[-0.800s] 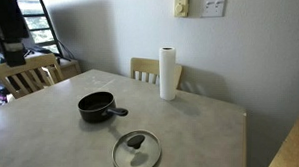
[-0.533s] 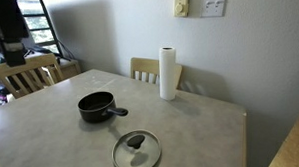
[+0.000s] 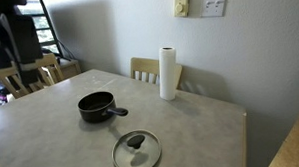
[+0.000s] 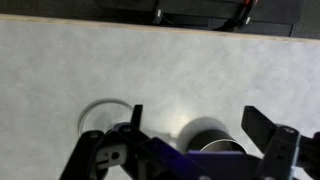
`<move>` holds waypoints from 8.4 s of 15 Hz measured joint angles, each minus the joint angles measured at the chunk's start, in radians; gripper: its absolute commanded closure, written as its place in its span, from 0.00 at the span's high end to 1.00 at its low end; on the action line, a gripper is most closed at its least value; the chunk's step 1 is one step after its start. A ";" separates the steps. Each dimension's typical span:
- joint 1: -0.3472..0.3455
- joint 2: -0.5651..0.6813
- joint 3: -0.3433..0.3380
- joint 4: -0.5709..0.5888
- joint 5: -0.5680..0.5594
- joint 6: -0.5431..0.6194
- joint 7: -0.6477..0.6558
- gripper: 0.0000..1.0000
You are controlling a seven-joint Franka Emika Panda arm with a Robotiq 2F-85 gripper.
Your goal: Put the lid on the pot
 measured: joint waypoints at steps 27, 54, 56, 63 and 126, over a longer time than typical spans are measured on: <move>-0.151 0.647 0.042 0.080 0.406 0.689 0.082 1.00; -0.215 0.933 0.147 0.203 0.235 0.926 0.132 1.00; -0.215 0.962 0.150 0.220 0.218 0.942 0.154 1.00; -0.206 1.000 0.154 0.267 0.177 0.945 0.238 0.37; -0.157 0.947 0.105 0.277 0.080 0.671 0.453 0.13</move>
